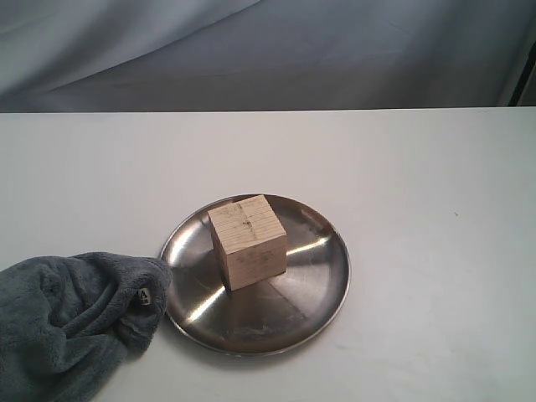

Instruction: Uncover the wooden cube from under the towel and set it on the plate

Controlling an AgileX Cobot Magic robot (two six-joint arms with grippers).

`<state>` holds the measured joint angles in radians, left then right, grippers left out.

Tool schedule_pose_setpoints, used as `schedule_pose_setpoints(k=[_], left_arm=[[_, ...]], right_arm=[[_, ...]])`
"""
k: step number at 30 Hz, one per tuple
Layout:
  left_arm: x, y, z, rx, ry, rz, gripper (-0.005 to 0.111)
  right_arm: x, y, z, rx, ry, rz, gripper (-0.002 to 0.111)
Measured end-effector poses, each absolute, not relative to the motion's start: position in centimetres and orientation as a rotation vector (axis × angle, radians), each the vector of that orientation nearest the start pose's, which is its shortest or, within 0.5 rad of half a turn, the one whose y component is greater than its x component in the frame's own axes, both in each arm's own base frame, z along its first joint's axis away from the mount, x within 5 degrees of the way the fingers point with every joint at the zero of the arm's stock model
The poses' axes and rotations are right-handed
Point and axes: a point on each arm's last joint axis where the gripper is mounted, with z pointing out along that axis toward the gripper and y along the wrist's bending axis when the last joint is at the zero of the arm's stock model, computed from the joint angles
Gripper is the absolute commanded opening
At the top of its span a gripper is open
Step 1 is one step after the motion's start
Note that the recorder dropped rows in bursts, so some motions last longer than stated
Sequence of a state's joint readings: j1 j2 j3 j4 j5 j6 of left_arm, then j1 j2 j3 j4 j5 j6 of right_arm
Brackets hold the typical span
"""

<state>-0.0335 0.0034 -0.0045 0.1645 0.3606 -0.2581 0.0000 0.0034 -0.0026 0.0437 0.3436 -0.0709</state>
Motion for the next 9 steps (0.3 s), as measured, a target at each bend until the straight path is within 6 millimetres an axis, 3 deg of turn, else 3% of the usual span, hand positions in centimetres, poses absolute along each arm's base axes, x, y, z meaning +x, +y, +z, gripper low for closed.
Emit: schedule_pose_setpoints(k=[9], left_arm=[[5.33, 0.35, 18.25, -0.102, 1.836, -0.041, 0.000]], right_arm=[[5.36, 0.13, 18.29, -0.038, 1.827, -0.008, 0.000]])
